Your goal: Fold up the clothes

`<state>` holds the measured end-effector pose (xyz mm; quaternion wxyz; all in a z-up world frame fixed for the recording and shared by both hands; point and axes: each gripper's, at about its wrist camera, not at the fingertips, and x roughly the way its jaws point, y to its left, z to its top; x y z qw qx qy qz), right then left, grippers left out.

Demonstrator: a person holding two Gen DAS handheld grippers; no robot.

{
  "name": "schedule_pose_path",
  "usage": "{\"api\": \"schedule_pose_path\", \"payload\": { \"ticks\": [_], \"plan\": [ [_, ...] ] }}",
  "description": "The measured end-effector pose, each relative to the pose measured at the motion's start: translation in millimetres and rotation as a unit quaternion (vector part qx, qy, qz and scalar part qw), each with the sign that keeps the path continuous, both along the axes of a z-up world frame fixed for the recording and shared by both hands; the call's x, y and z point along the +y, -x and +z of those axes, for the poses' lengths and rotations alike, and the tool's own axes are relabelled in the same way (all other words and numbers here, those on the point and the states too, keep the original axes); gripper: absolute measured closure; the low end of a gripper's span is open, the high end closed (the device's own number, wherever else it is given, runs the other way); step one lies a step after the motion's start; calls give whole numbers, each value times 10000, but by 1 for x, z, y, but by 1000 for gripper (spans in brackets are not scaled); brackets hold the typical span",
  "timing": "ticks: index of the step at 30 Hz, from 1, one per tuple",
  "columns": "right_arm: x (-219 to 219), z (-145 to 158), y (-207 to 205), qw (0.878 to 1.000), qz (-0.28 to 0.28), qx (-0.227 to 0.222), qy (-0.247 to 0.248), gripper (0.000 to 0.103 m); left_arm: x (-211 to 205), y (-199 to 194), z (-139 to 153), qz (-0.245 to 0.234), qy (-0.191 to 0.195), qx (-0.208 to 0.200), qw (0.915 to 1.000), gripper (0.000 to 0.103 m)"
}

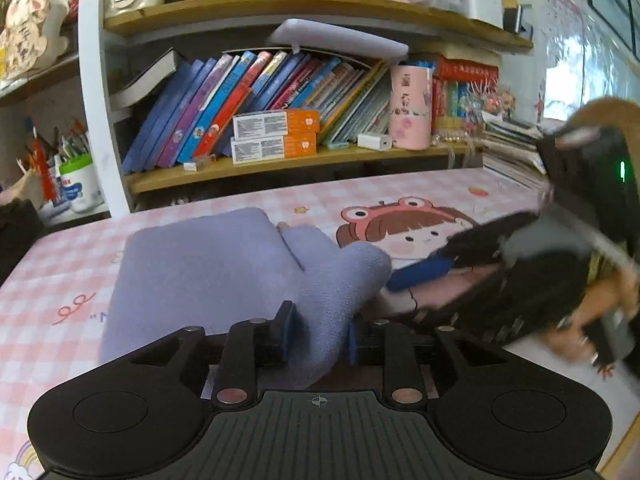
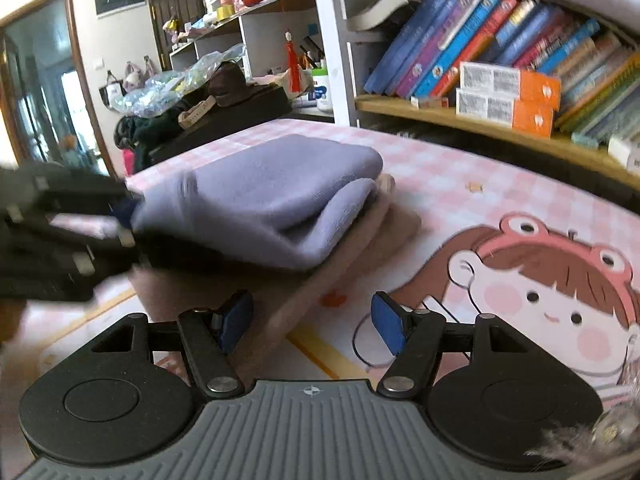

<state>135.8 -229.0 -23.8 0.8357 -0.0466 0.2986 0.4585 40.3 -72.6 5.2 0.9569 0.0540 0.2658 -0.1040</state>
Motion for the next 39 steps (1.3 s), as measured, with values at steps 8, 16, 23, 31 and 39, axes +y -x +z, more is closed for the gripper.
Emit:
{"api": "schedule_pose_path", "payload": {
  "ticks": [8, 16, 23, 31, 39],
  "plan": [
    [-11, 1, -4, 9993, 100, 324, -169, 61, -2, 13, 12, -23, -390, -511, 9979, 51],
    [-8, -3, -3, 9974, 87, 596, -387, 85, -31, 14, 10, -108, -1253, -1093, 9860, 72],
    [-8, -8, -8, 9956, 42, 808, -479, 86, -16, 34, 30, -302, -579, -1466, 9870, 86],
    [-10, -9, -10, 9945, 32, 904, -530, 83, -35, 18, -11, -638, -999, -257, 9926, 64],
    [-22, 5, -5, 9975, -208, 461, -495, 72, -26, 27, 0, -892, -489, -269, 9945, 36]
  ]
}}
